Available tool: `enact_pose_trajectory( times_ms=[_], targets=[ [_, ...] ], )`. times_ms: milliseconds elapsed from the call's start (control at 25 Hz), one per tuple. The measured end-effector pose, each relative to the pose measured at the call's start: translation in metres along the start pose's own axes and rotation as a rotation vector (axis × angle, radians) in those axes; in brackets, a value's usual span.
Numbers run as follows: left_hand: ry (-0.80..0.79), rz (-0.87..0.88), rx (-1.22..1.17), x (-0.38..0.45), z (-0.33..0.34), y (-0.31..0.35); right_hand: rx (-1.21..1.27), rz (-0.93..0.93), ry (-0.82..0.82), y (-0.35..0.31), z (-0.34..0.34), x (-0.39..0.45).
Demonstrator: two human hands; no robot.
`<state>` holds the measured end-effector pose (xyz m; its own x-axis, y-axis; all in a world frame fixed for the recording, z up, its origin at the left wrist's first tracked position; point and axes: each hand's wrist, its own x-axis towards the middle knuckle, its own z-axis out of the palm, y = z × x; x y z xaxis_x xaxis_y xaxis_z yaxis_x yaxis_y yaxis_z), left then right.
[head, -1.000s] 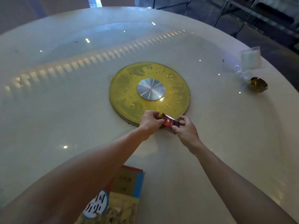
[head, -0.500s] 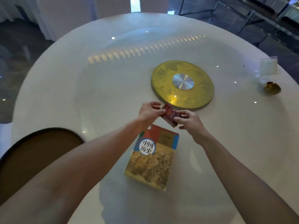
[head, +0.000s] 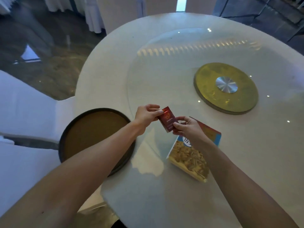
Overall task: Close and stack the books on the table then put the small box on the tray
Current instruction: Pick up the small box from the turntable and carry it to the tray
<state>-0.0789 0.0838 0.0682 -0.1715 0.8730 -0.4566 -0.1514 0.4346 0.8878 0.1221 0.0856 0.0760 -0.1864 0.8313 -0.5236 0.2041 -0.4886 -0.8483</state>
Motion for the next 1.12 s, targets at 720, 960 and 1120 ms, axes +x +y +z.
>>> enact_pose_trajectory(
  times_ms=[720, 960, 1120],
  targets=[
    [0.441, -0.179, 0.107, -0.028, -0.204, -0.114, -0.245, 0.211, -0.092, 0.071, 0.247, 0.038],
    [0.501, -0.172, 0.214, -0.02, -0.226, -0.133, -0.294, 0.241, -0.171, 0.081, 0.271, 0.042],
    [0.476, -0.207, 0.225, -0.016, -0.234, -0.142, -0.323, 0.248, -0.212, 0.085, 0.276, 0.043]
  ],
)
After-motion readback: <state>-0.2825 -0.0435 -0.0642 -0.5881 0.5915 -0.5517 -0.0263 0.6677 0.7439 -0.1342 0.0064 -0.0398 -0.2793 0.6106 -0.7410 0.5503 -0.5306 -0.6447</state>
